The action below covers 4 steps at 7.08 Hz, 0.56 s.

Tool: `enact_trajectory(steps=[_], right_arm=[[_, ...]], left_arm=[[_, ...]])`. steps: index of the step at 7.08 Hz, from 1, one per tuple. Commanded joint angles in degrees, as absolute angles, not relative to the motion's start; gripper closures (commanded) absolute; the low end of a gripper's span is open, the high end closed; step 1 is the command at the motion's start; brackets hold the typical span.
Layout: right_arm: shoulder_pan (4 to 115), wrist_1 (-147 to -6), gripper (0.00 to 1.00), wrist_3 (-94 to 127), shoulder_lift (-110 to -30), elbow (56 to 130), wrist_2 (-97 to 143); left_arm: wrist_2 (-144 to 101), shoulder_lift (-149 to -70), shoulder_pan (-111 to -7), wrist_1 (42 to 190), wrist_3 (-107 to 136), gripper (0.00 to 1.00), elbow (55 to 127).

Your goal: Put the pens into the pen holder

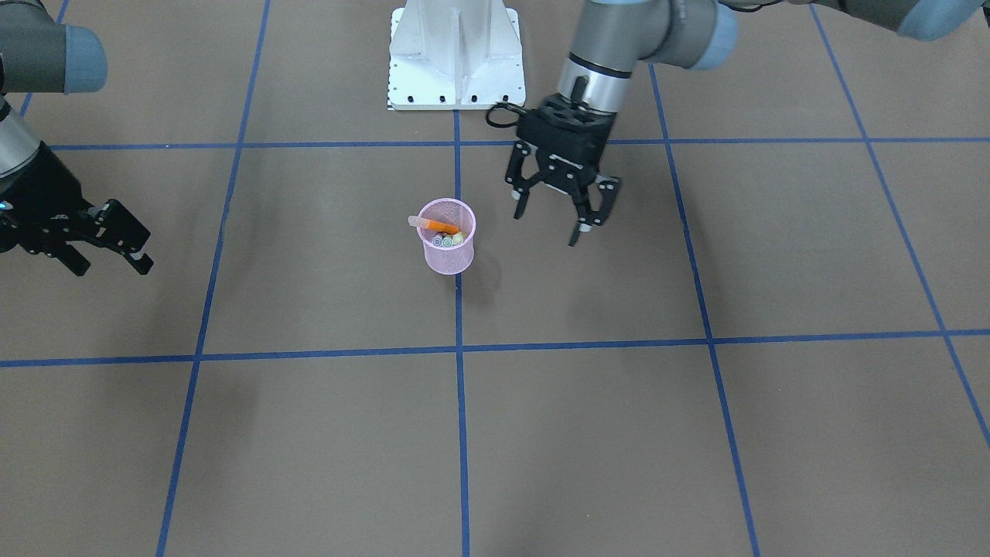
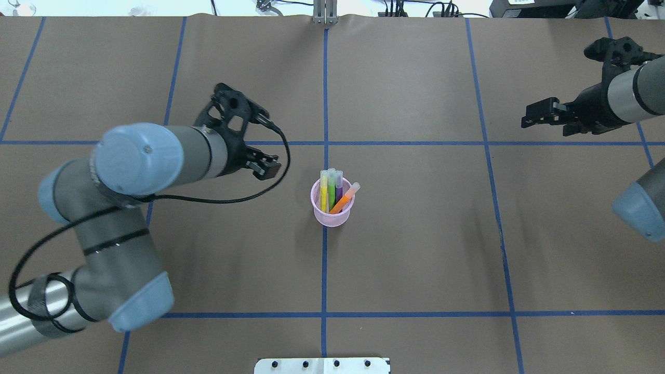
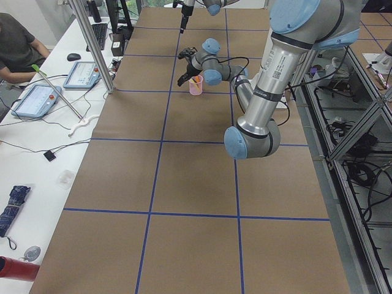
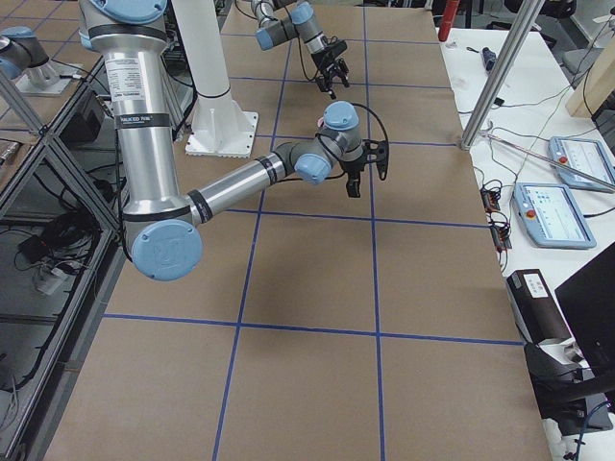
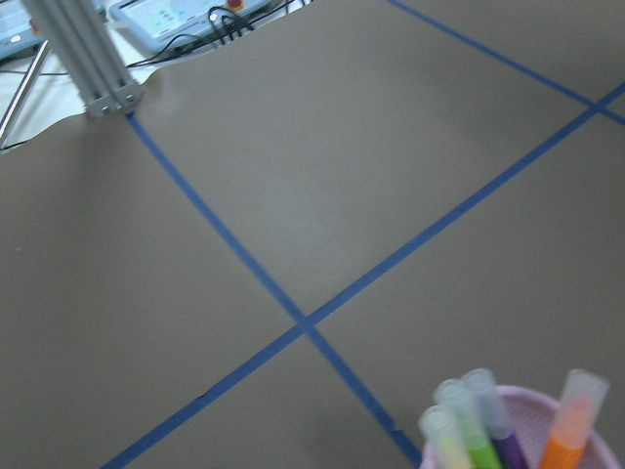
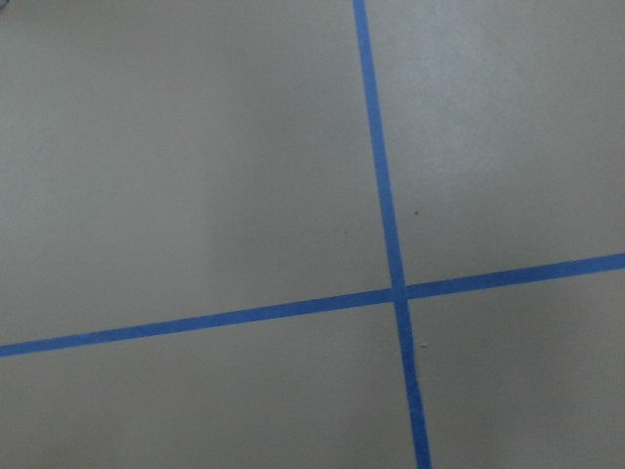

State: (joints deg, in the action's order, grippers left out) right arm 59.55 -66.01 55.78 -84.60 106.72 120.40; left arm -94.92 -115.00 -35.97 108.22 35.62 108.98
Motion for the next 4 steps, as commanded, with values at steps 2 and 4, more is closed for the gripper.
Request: enact_trajectory(steps=[2,4], right_arm=[[72.98,-66.27,0.00,31.28,-86.48,96.99,128.89],[82.40,-66.88,0.00,17.03,-87.01,90.03,134.10]], left_arm=[[-122.18,-98.49,-57.51,108.19,35.07,0.11,108.81],[-127.96,-89.86,-66.23,108.11,30.80,0.03,108.37]])
